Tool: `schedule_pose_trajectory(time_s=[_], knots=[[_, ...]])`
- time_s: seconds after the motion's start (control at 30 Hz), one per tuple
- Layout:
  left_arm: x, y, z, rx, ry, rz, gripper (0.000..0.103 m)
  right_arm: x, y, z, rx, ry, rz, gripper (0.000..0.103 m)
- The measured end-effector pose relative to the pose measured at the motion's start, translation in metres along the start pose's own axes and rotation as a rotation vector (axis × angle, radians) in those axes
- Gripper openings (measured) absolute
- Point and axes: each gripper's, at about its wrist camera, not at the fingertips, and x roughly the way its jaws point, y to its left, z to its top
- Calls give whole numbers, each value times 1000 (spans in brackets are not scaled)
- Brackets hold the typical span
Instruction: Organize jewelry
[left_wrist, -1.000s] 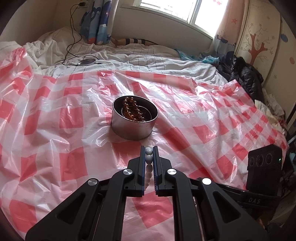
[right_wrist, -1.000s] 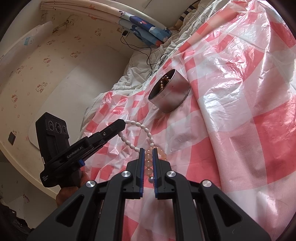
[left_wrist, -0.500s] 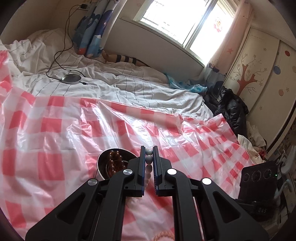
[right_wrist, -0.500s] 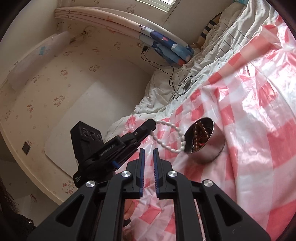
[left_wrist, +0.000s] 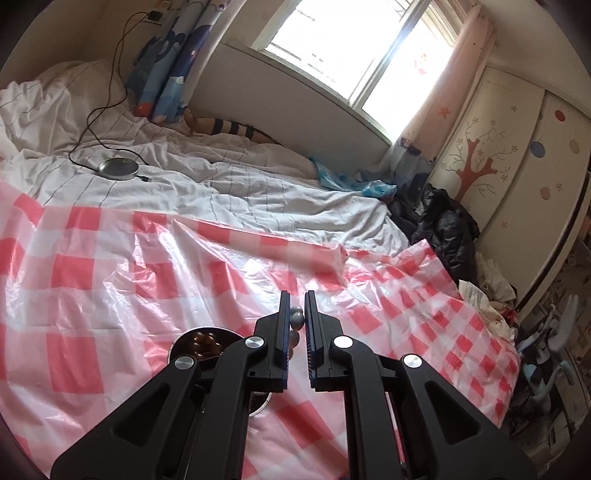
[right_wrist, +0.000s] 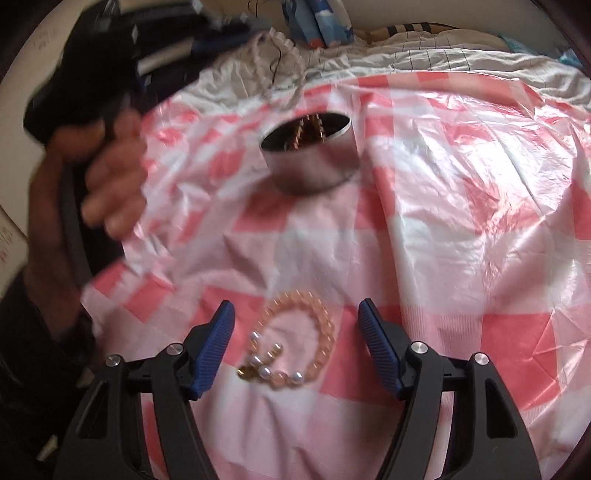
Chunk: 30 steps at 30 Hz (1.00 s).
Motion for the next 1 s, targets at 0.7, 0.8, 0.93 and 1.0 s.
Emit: schedule_pose_trajectory(time_s=[0.7,0.8,0.93,1.0], knots=[[-64,51,-64,-253,41,268,66,-44,7,40,92,-190,226,9],[-85,57,-71,-299,-1,272,72,-54,10,62,96,-234,260,8],[-101,70,-75,-365,-41,285,75,-61,12,104,112,-295,328,9],[-100,77,-75,-383,-32,291,75,-53,12,131,125,-312,356,9]])
